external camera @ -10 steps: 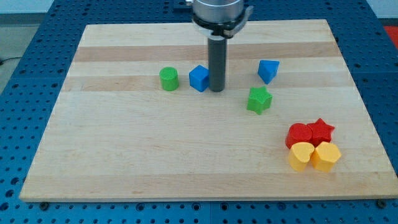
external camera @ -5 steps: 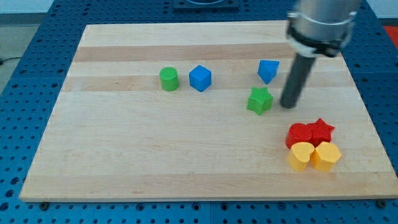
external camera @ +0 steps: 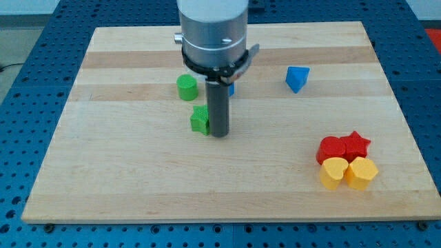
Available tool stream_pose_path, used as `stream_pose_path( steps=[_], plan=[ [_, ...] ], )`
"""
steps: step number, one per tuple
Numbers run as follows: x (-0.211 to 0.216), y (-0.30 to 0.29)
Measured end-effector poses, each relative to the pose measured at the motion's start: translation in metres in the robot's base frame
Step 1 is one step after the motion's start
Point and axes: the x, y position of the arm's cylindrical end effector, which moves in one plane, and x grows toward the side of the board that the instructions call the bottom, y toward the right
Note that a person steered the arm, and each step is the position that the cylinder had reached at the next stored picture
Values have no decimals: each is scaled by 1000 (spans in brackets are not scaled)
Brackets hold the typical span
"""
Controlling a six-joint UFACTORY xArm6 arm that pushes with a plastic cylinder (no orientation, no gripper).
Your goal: Push the green star to the bottom right of the green circle
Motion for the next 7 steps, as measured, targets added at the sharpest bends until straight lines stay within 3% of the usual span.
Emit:
stream_pose_path(
  steps=[1,2,3,4,5,7],
  plan=[
    [-39,-6],
    [-16,39],
    [37,-23],
    [26,-60],
    [-2,-34],
    [-24,-42]
  ],
)
